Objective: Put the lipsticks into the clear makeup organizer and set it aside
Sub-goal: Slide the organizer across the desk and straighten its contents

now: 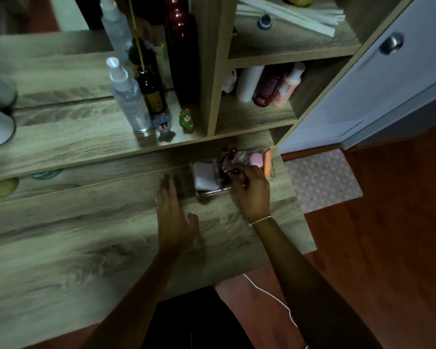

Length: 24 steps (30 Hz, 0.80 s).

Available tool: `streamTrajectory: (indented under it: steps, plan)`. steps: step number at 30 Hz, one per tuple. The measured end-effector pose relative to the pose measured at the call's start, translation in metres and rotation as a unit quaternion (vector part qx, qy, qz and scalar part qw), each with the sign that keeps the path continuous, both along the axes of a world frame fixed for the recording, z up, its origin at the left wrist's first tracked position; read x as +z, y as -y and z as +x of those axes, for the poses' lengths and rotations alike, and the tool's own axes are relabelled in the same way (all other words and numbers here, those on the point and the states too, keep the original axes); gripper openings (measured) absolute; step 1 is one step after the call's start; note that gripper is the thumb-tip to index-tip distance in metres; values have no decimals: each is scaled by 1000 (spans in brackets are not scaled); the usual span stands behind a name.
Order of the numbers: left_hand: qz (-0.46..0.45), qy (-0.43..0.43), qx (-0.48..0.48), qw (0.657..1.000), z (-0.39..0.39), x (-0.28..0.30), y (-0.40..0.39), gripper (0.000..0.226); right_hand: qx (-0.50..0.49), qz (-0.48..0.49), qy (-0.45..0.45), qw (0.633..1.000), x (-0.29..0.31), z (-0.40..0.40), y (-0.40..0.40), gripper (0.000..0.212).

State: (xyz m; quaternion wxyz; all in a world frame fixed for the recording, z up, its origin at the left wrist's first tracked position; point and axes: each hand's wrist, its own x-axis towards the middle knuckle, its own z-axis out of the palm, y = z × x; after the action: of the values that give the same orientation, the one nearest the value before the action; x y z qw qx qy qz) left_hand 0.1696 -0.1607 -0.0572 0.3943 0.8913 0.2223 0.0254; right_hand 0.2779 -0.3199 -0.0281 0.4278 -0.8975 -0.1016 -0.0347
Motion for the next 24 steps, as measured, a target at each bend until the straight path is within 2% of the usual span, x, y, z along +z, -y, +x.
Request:
streamTrajectory:
  steps: [5,8,18,24]
  plan:
    - [124,24,-183,975,1,1,12,68,-49,-13,5,999,0,16,5,21]
    - [162,35,-247,955,-2,-3,22,66,-52,-30,-1,998,0,20,5,20]
    - [164,17,-259,952,-6,2,28,66,-24,-39,40,998,5,26,-2,12]
    - [158,5,-256,954,-8,-2,24,75,-28,-57,23,998,0,28,-2,11]
